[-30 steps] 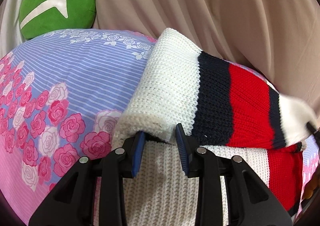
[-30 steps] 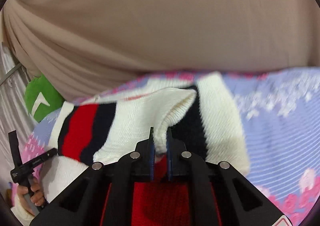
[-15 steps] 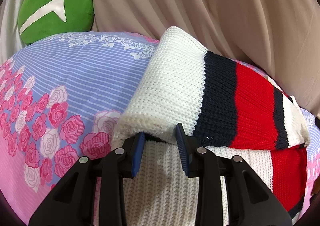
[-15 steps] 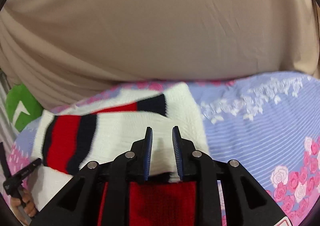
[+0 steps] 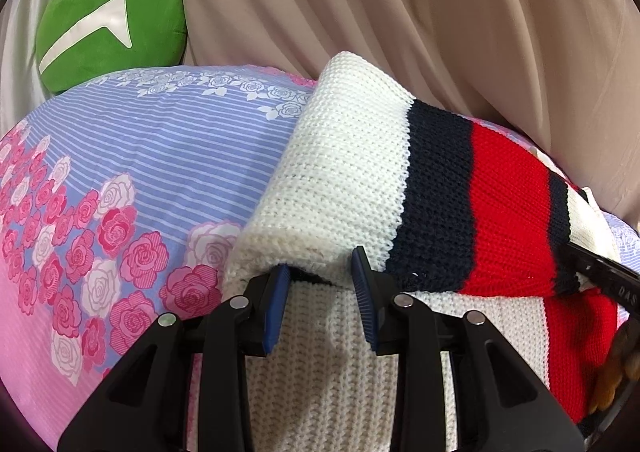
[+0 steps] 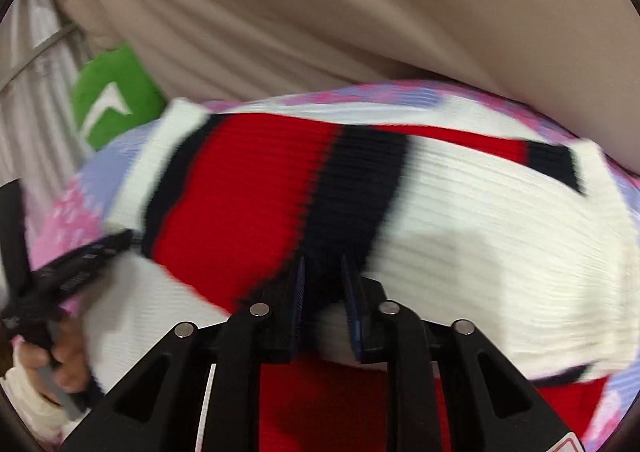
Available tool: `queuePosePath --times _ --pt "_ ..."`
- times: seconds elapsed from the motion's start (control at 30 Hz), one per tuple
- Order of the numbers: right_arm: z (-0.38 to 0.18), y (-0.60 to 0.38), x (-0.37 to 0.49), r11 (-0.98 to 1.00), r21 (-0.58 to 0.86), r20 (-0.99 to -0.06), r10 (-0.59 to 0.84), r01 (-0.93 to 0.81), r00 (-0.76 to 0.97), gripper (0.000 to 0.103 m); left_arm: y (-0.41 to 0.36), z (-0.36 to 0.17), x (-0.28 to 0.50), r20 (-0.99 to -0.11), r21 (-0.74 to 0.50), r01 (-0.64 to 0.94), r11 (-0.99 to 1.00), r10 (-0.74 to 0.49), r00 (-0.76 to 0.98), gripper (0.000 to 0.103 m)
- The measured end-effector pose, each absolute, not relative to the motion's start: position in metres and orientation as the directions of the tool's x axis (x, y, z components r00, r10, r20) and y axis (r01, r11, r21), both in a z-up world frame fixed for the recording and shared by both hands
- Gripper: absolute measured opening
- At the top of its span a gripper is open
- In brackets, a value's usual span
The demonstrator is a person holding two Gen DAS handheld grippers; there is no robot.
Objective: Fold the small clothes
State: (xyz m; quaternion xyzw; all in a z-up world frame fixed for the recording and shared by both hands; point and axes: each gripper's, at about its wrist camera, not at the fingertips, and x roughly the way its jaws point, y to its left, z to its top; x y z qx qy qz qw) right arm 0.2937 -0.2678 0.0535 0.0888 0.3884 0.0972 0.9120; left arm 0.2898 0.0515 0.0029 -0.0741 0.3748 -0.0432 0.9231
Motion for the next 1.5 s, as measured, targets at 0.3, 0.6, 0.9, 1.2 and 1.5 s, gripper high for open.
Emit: queuePosePath --times 0.3,0.6,0.9,1.2,1.5 --pt "0.070 -0.353 0.258 0.946 0.306 -0.640 0.122 0.106 0.759 0.020 0.053 0.003 0.288 -0.684 -0.166 0.025 0.986 -0.133 0.717 0.032" --pt "0.076 -0.345 0.273 0.959 0.213 -0.581 -0.029 0.187 0.813 0.074 0.053 0.003 0.289 -0.685 -0.154 0.025 0.988 -0.125 0.718 0.032" --pt "0.087 -0.338 0.283 0.964 0.254 -0.529 0.066 0.083 0.846 0.010 0.052 0.003 0.289 -0.685 -0.150 0.025 0.988 -0.122 0.718 0.032" --pt "0.061 -0.361 0.281 0.938 0.300 -0.588 0.041 0.171 0.808 0.024 0.050 0.003 0.289 -0.690 -0.148 0.023 0.989 -0.120 0.714 0.032" --pt "0.061 -0.363 0.103 0.913 0.359 -0.638 0.090 0.192 0.765 0.049 0.073 0.011 0.220 -0.700 -0.159 0.089 0.983 -0.175 0.692 0.058"
